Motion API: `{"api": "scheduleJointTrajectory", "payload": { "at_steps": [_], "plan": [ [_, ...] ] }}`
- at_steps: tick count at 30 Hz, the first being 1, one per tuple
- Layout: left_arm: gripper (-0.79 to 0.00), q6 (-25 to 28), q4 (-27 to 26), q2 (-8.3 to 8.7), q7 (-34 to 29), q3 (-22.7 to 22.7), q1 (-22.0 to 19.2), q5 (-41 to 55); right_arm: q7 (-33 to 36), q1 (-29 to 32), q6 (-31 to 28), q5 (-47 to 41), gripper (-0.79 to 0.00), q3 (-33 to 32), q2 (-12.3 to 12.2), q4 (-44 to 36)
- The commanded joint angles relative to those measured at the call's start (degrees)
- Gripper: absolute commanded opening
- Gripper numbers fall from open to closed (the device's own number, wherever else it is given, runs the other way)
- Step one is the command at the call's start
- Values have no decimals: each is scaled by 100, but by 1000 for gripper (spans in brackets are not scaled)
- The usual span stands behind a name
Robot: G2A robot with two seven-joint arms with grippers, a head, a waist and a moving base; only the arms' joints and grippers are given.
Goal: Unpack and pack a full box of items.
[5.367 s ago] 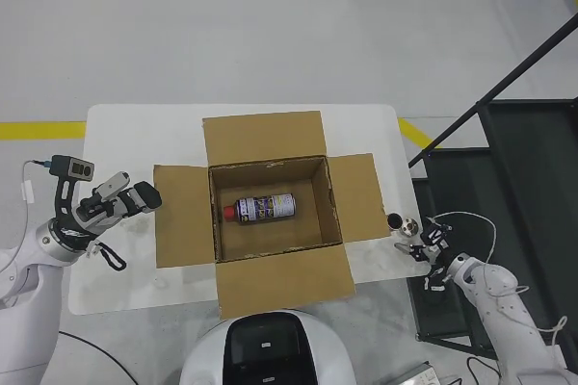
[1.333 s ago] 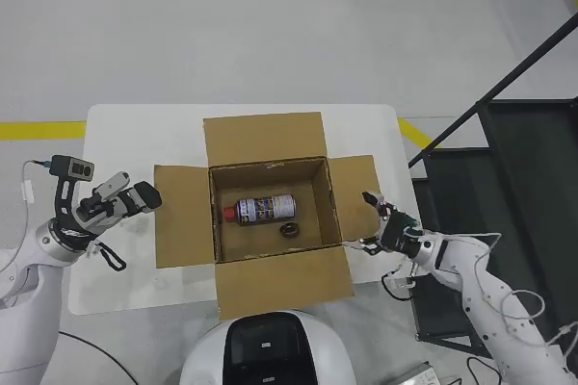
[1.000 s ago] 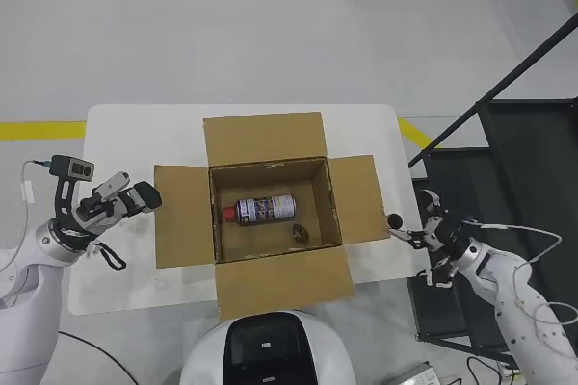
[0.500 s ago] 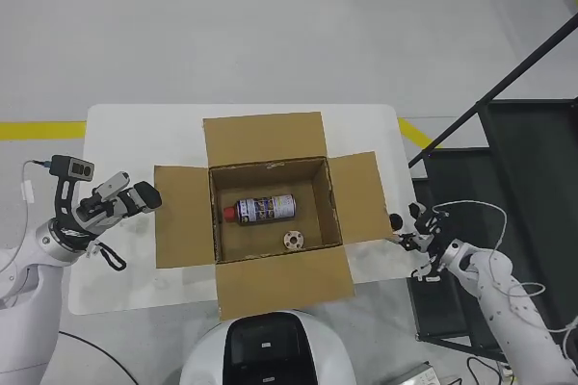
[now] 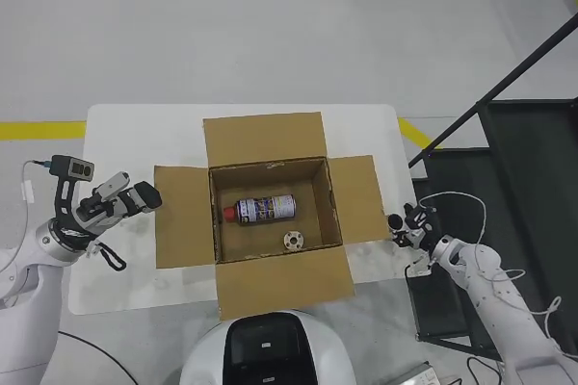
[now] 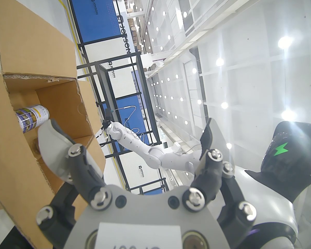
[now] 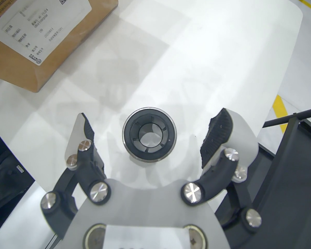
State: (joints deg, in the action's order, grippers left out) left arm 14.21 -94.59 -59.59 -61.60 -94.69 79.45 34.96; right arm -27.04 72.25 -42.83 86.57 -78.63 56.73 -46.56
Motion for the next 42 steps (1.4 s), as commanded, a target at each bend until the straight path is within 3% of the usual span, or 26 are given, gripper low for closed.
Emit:
{"api": "scheduleJointTrajectory", "payload": {
  "at_steps": [1, 4, 5, 6, 8, 9, 21, 28, 34, 42],
  "plan": [
    [0, 0, 0, 0, 0, 0, 0, 0, -15, -33, 54, 20, 0, 29, 5, 95],
    [0, 0, 0, 0, 0, 0, 0, 0, -78, -58, 67, 50, 0, 74, 9, 187],
    [0, 0, 0, 0, 0, 0, 0, 0, -95, -63, 72, 88, -142, 94, 8, 201],
    [0, 0, 0, 0, 0, 0, 0, 0, -120, -68, 75, 116, -397, 115, 8, 209],
    [0, 0, 0, 0, 0, 0, 0, 0, -146, -81, 94, 162, -702, 156, 11, 230],
    [0, 0, 0, 0, 0, 0, 0, 0, -150, -92, 105, 167, -785, 175, 15, 244],
    [0, 0, 0, 0, 0, 0, 0, 0, -253, -221, 143, 259, -785, 338, 30, 412],
    [0, 0, 0, 0, 0, 0, 0, 0, -805, 55, 293, 393, -785, 66, -116, 137],
    [0, 0, 0, 0, 0, 0, 0, 0, -1117, 680, 758, 342, -785, -680, -343, -813],
    [0, 0, 0, 0, 0, 0, 0, 0, -467, 1713, 1008, 64, -785, -1564, -493, -3105]
  ]
}}
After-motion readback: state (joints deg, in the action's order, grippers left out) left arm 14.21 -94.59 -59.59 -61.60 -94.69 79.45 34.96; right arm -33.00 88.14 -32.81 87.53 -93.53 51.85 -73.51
